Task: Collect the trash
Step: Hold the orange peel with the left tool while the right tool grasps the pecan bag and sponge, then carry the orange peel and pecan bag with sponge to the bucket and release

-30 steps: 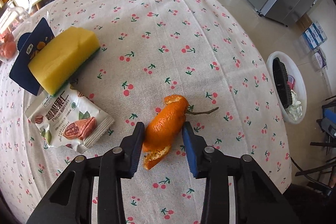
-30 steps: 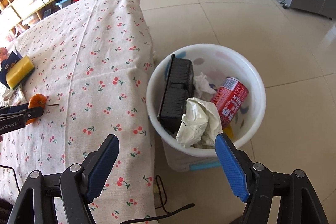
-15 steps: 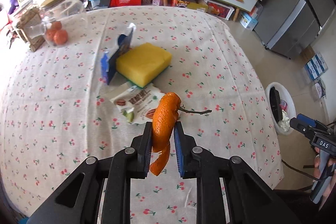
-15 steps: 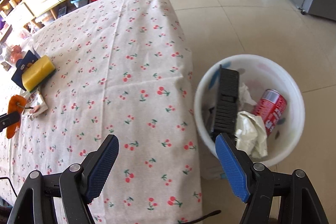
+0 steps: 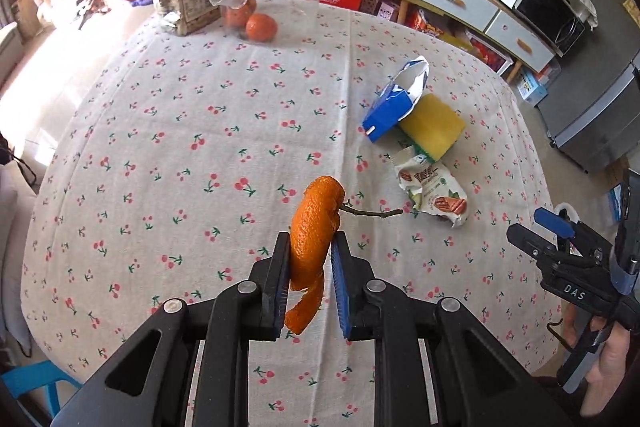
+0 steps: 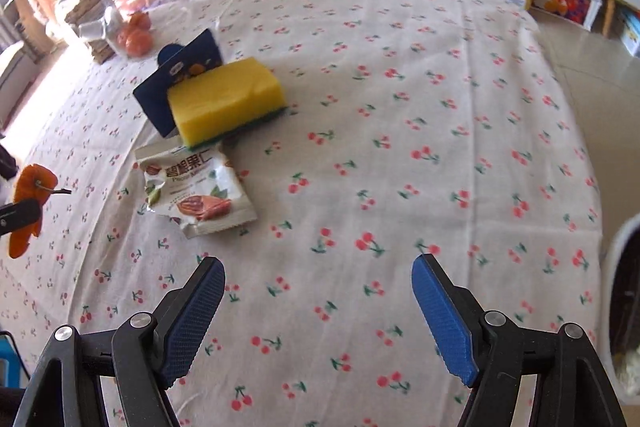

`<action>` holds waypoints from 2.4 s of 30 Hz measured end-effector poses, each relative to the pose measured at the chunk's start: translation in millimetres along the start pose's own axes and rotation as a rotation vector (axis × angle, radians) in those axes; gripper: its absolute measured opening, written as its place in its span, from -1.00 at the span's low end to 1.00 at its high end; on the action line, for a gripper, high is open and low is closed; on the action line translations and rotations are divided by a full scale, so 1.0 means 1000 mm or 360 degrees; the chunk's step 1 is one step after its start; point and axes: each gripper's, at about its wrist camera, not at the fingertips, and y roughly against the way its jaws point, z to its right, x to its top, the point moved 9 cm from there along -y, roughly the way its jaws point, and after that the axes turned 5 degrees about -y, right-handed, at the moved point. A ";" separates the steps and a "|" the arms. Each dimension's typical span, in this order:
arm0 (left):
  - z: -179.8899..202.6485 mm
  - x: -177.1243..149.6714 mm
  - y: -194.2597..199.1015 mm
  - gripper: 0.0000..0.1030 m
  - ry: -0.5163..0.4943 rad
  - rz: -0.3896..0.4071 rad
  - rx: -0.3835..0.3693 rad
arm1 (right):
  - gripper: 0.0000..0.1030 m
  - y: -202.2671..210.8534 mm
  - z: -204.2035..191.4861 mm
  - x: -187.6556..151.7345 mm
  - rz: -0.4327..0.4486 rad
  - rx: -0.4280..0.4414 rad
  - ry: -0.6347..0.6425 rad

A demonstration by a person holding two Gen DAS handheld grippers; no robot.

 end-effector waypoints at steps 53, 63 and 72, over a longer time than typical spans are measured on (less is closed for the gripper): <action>0.082 0.001 0.001 -0.60 -0.0195 -0.0006 -0.0170 | 0.03 0.050 0.019 -0.026 0.0093 0.0026 0.0192; 0.158 0.005 -0.007 -0.60 -0.0319 -0.0003 -0.0277 | 0.03 0.083 0.096 -0.037 0.0102 -0.0091 -0.0071; 0.226 0.003 -0.021 -0.60 -0.0424 -0.0025 -0.0333 | 0.03 0.122 0.178 -0.061 0.0108 -0.0204 -0.0291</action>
